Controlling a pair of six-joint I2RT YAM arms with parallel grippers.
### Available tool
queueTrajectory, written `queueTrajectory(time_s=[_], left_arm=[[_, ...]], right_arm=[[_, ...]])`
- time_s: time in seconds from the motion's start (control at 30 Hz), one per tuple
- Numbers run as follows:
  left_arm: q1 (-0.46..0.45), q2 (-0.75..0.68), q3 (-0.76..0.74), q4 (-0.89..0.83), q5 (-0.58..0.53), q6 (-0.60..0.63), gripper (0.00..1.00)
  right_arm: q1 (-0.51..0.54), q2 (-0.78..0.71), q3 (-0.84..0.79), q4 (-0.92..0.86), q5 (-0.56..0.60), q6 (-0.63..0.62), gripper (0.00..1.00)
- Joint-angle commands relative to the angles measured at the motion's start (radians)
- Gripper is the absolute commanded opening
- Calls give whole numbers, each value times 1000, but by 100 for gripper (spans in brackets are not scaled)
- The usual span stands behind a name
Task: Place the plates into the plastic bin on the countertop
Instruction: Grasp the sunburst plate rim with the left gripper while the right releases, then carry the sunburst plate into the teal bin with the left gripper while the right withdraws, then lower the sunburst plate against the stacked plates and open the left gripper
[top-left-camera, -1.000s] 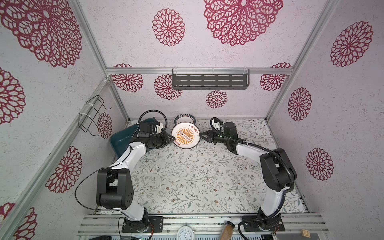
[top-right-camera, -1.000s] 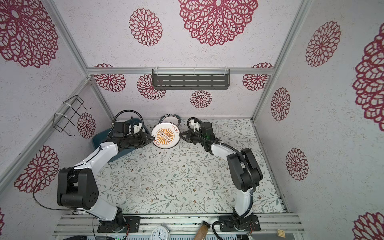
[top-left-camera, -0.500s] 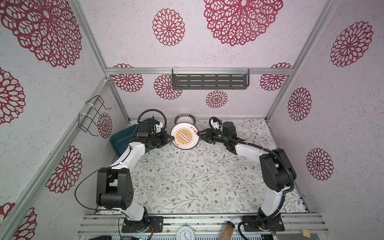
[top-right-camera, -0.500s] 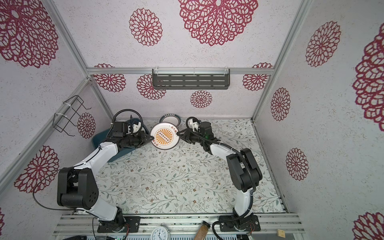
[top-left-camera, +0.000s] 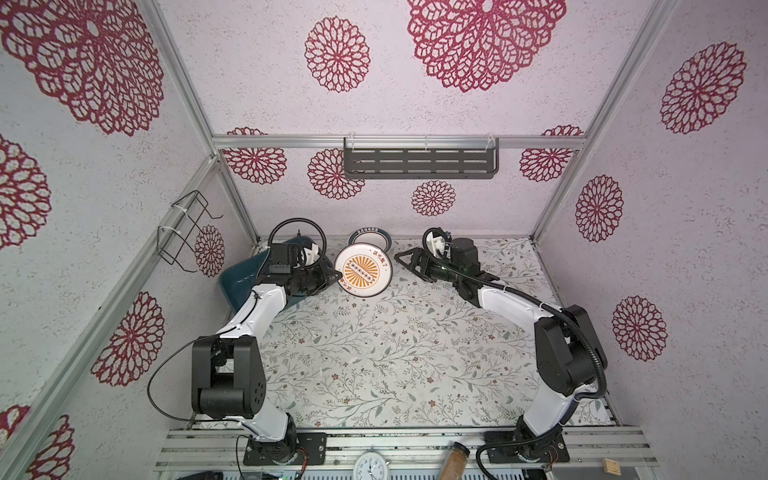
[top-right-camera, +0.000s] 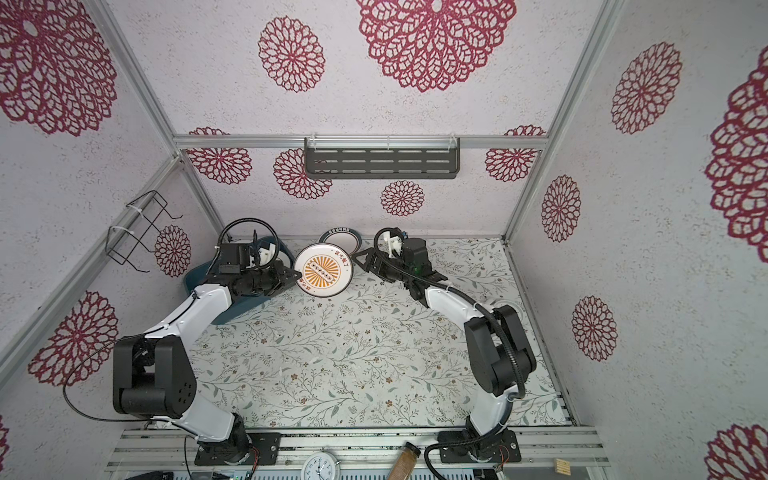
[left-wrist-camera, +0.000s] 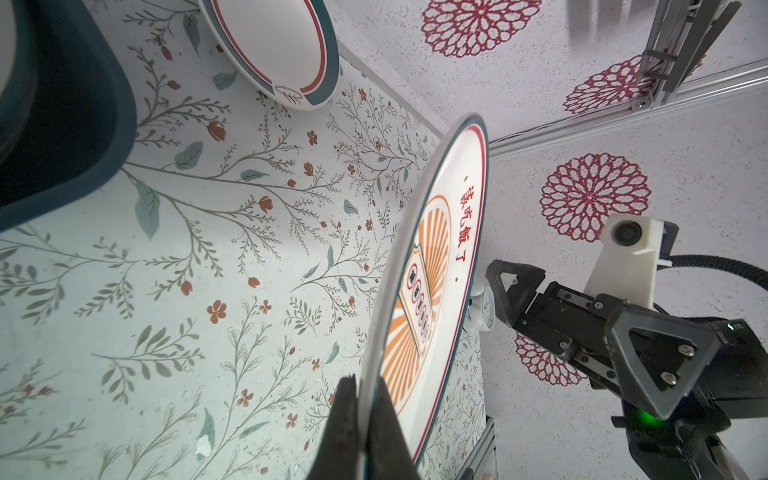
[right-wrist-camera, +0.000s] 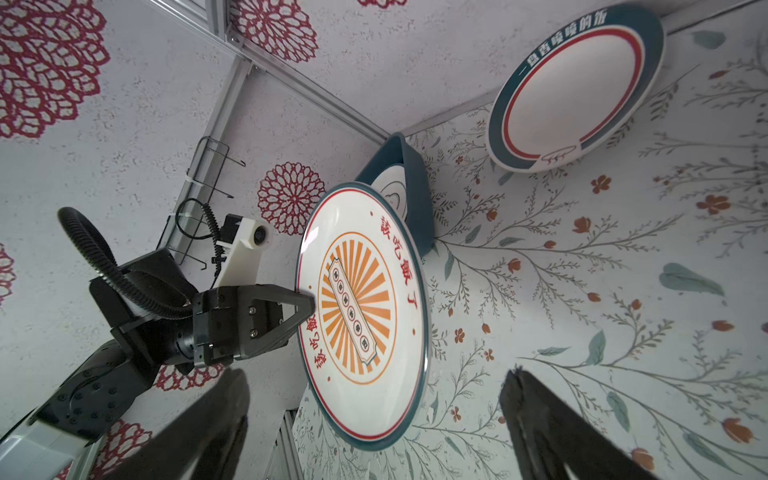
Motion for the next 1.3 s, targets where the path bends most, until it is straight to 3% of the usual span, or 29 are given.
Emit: queueTrajectory(time_s=[0.0, 0.27, 0.6, 0.77, 1.03, 1.27], left_arm=[[26, -19, 13, 24, 22, 8, 0], [106, -13, 5, 19, -29, -28, 0], [205, 34, -17, 146, -143, -197, 0], [241, 107, 45, 159, -235, -234, 0], [297, 273, 186, 112, -286, -243, 0], [310, 302, 170, 132, -333, -234, 0]], right_arm=[[-26, -81, -11, -28, 76, -72, 99], [-39, -213, -18, -223, 291, -257, 99], [-68, -366, -67, -315, 462, -419, 99], [-107, -421, -89, -381, 513, -452, 99], [-164, -557, -141, -477, 587, -489, 99], [-177, -672, -166, -544, 693, -510, 99]])
